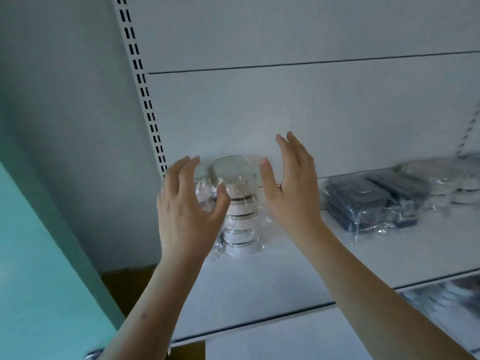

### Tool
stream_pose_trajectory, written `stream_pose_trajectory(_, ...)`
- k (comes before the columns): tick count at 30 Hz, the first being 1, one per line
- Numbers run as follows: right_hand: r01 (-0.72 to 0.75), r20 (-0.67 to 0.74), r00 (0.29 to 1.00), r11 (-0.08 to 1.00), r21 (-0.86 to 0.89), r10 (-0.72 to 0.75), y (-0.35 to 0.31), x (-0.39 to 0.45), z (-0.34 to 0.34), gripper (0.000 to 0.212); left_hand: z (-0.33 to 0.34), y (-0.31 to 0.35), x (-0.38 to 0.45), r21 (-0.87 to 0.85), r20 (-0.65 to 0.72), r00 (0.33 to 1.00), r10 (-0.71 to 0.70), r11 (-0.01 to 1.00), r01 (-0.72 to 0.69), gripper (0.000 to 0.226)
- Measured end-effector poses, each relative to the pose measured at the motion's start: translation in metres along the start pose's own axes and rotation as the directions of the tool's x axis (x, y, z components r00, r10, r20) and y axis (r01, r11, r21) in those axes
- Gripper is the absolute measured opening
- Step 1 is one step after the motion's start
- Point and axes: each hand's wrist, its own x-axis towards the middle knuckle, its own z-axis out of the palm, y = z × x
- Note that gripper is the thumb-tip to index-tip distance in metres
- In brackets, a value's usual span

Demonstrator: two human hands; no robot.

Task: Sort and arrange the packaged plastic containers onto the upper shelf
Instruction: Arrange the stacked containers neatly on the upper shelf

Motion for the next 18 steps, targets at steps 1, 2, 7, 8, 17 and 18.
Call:
stream_pose_trajectory(1,0.012,-0.029,1.000,1.000,0.005,-0.012,0.002,0.000,-0.011,0.058,0.006,0.012,-0.014,-0.068,0.040,0.997,0.065,0.996,-0.062,0.053)
stream_pose_trajectory(2,0.021,-0.054,0.998,1.000,0.006,-0.021,0.006,-0.002,-0.023,0.054,0.013,0.024,-0.030,-0.136,0.095,0.986,0.135,0.983,-0.122,0.048)
stream_pose_trajectory(7,0.016,-0.095,0.995,0.990,-0.142,-0.030,0.046,-0.023,-0.094,0.045,0.066,0.079,-0.141,-0.453,0.425,0.799,0.425,0.864,-0.219,0.042)
stream_pose_trajectory(8,0.002,-0.091,0.996,0.982,-0.188,-0.020,0.057,-0.032,-0.110,0.044,0.079,0.088,-0.165,-0.493,0.478,0.748,0.461,0.845,-0.206,0.043)
stream_pose_trajectory(17,-0.471,-0.291,0.876,0.811,-0.348,0.384,0.170,-0.150,-0.235,0.040,0.166,0.127,-0.319,-0.524,0.799,0.372,0.472,0.850,0.047,0.053)
stream_pose_trajectory(18,-0.526,-0.325,0.843,0.782,-0.335,0.429,0.183,-0.158,-0.246,0.039,0.171,0.130,-0.328,-0.509,0.815,0.354,0.459,0.859,0.058,0.053)
